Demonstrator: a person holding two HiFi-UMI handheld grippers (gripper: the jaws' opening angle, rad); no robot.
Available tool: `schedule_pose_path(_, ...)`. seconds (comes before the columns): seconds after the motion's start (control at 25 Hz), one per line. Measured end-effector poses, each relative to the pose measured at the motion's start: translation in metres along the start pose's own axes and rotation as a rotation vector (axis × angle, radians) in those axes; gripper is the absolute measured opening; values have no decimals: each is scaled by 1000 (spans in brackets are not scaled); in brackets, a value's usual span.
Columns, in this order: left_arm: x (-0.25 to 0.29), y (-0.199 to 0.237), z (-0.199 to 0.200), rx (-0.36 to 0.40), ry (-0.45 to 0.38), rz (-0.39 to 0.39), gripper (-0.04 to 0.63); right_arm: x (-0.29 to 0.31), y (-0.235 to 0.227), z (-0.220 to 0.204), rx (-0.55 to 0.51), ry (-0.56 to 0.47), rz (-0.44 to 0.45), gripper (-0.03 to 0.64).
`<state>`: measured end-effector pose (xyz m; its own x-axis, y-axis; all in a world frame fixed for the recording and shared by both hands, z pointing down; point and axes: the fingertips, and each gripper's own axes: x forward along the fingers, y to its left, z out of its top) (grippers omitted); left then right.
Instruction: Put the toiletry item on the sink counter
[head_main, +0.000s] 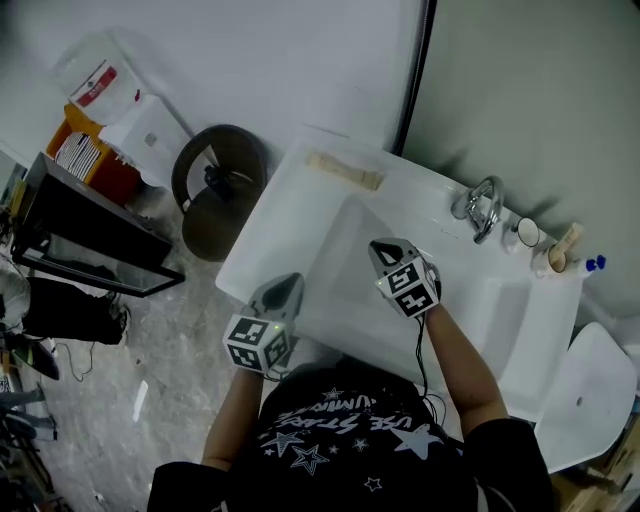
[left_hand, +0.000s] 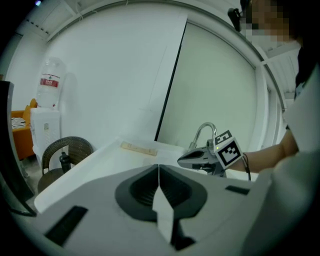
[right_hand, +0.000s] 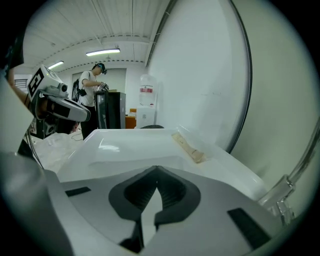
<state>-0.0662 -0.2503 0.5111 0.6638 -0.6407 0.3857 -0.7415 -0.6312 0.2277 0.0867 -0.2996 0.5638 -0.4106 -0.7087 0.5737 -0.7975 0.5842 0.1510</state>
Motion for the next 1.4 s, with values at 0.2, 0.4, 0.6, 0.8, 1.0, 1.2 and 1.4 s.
schedule_pose_path(0.2,-12,8,-5,-25,-12,24,20,4,9,5,38,-4,12,14)
schedule_pose_path(0.4,-37,9,-17,-48,-25,35,20,2,31,8,48,0,27,14)
schedule_pose_path(0.6,-72,13,-29,-62,-49,66,20,-6,54,15,47,-7,10,14)
schedule_pose_path(0.8,-111,11,-35,-68,-82,89,20,-21,83,24,43,-16,-1,14)
schedule_pose_path(1.0,-139,0,-38,-62,-118,91,19,-42,102,32,36,-46,-27,14)
schedule_pose_path(1.2,-164,-17,-46,-53,-141,83,20,-69,119,28,50,-65,-52,14)
schedule_pose_path(1.4,-193,-38,-64,-61,-141,75,20,-101,144,12,69,-63,-61,14)
